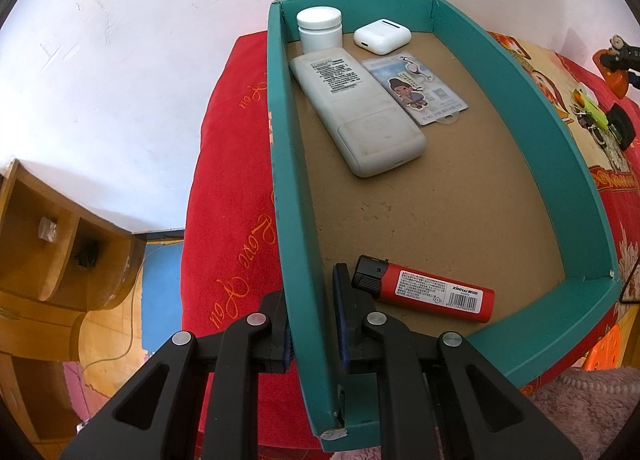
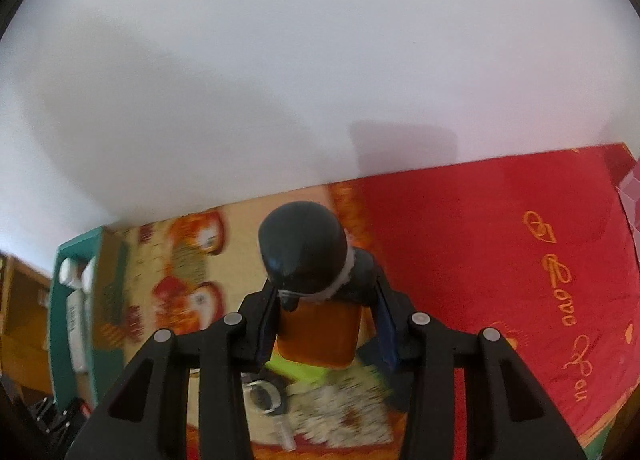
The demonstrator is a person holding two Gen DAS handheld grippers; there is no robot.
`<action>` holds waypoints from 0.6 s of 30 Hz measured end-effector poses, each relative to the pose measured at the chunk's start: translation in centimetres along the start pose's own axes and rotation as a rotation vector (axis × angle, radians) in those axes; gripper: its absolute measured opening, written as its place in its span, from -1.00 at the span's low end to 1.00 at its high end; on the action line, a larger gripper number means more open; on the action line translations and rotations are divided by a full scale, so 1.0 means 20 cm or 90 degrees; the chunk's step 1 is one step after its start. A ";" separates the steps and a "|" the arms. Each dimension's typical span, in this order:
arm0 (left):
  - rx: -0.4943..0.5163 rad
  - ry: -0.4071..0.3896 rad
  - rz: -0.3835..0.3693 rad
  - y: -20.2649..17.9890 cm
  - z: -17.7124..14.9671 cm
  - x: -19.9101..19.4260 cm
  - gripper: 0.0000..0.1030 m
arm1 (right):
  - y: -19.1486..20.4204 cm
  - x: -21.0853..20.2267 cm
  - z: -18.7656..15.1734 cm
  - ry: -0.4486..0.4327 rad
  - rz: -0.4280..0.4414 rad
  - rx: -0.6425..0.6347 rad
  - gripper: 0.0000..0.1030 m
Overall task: Organize objects
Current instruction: 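Lift the orange timer and carry it into the tray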
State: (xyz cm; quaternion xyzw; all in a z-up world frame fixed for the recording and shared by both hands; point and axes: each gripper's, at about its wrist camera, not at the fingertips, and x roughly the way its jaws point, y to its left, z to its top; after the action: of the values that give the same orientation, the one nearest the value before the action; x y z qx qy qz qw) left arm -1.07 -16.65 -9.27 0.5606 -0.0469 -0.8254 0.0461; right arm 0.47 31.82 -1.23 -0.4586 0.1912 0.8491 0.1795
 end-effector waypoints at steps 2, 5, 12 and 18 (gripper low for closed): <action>0.001 0.000 0.000 0.00 0.00 0.00 -0.70 | 0.08 -0.04 -0.01 0.000 0.015 -0.022 -0.21; 0.001 0.000 0.000 0.00 0.00 0.00 -0.70 | 0.24 -0.08 -0.02 0.000 0.043 -0.056 -0.21; 0.004 -0.002 0.000 -0.01 0.02 0.00 -0.70 | 0.64 -0.05 0.04 0.009 0.115 -0.131 -0.21; 0.004 -0.003 0.000 -0.01 0.03 0.00 -0.70 | 0.97 0.05 -0.04 0.030 0.168 -0.185 -0.21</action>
State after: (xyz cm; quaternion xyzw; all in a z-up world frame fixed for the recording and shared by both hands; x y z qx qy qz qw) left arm -1.64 -16.50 -9.05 0.5587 -0.0495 -0.8267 0.0439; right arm -8.81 14.83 0.53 -0.4703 0.1295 0.8729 -0.0062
